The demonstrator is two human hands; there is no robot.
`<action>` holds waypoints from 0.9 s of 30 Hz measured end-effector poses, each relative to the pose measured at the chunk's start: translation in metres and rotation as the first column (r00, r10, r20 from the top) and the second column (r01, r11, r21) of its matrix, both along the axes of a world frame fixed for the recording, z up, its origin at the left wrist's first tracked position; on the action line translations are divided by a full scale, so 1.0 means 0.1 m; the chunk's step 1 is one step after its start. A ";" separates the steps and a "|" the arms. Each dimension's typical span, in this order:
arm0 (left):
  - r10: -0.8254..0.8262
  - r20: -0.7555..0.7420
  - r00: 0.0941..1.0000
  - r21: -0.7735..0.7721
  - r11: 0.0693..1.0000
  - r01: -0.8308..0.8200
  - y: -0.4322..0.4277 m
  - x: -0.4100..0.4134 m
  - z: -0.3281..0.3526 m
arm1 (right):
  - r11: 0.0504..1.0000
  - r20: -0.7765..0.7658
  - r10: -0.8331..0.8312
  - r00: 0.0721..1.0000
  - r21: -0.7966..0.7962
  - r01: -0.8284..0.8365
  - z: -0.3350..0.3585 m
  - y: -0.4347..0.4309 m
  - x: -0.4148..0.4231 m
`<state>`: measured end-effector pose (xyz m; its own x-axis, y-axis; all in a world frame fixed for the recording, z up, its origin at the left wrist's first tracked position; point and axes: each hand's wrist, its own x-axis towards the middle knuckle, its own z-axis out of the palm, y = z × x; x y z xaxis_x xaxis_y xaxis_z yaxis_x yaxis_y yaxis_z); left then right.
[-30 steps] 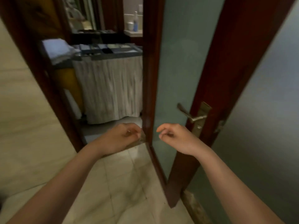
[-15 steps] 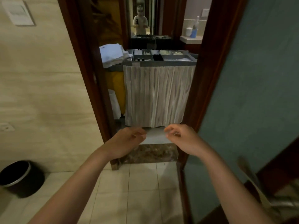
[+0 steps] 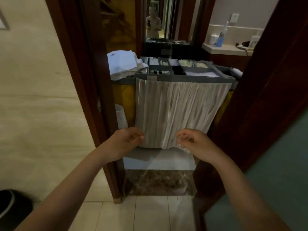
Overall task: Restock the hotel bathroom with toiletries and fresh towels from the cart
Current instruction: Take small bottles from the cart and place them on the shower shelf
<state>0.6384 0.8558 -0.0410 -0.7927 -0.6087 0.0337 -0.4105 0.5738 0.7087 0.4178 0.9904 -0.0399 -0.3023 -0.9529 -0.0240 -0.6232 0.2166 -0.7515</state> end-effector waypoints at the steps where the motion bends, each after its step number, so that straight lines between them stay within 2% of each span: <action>1: -0.003 -0.013 1.000 -0.001 1.000 0.003 -0.16 -0.06 0.02 | 1.000 -0.005 -0.004 1.000 -0.007 0.004 0.02 -0.16 -0.06; 6: -0.030 -0.077 0.997 0.033 0.999 0.032 -0.75 -0.36 0.07 | 1.000 0.018 -0.012 1.000 -0.026 0.012 0.04 -0.73 -0.37; 14: 0.017 -0.065 0.998 0.191 0.982 -0.005 -1.66 -1.06 -0.10 | 1.000 -0.008 -0.009 1.000 -0.010 0.009 -0.03 -1.54 -1.17; 22: 0.043 -0.001 0.999 0.088 0.995 -0.043 -2.65 -2.19 -0.10 | 0.999 0.039 0.026 0.999 -0.027 -0.025 -0.09 -2.55 -2.39; 27: 0.075 0.035 0.997 0.036 0.996 -0.077 -3.24 -3.05 -0.04 | 0.998 0.014 0.048 0.999 -0.042 -0.047 0.01 -3.20 -3.15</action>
